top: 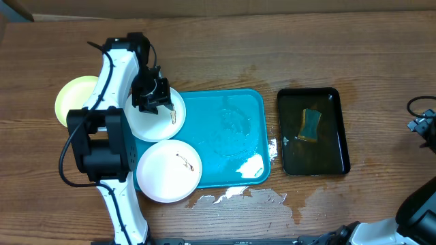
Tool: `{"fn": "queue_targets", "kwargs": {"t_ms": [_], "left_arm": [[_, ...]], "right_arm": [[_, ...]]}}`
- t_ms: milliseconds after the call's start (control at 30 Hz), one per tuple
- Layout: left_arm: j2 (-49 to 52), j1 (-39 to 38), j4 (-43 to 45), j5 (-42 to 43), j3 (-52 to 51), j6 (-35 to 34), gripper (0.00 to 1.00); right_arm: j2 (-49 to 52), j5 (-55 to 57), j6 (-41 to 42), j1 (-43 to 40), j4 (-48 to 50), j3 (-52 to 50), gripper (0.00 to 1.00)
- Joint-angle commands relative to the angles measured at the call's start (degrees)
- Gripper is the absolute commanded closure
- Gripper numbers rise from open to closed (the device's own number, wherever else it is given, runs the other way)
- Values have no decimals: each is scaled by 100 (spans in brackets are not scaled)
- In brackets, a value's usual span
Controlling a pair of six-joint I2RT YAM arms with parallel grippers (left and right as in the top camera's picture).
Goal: Clean dirty plates on tray and stack at the side
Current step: 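Reach the left gripper to the upper white plate and grip its rim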
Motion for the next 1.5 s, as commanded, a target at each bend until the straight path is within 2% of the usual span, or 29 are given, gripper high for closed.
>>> {"fn": "queue_targets", "kwargs": {"t_ms": [0, 133, 300, 467, 600, 767, 1067, 1267, 1467], "left_arm": [[-33, 313, -420, -282, 809, 35, 52], [-114, 704, -684, -612, 1152, -42, 47], [-109, 1147, -647, -964, 962, -7, 45], [-109, 1388, -179, -1012, 374, -7, 43], [-107, 1412, 221, -682, -76, 0, 43], [-107, 1257, 350, -125, -240, -2, 44], [-107, 791, 678, -422, -503, 0, 43], [-107, 490, 756, 195, -599, 66, 40], [-107, 96, 964, 225, -614, 109, 40]], "right_arm": [[-111, 2, 24, 4, 28, 114, 0], [-111, 2, 24, 4, 28, 114, 0], [-111, 2, 24, 4, 28, 114, 0], [-111, 2, 24, 4, 28, 114, 0], [-111, 2, 24, 4, 28, 114, 0], [-111, 2, 24, 4, 28, 114, 0], [-111, 2, 24, 4, 28, 114, 0], [-111, 2, 24, 4, 28, 114, 0], [-111, 2, 24, 4, 28, 114, 0]]}}
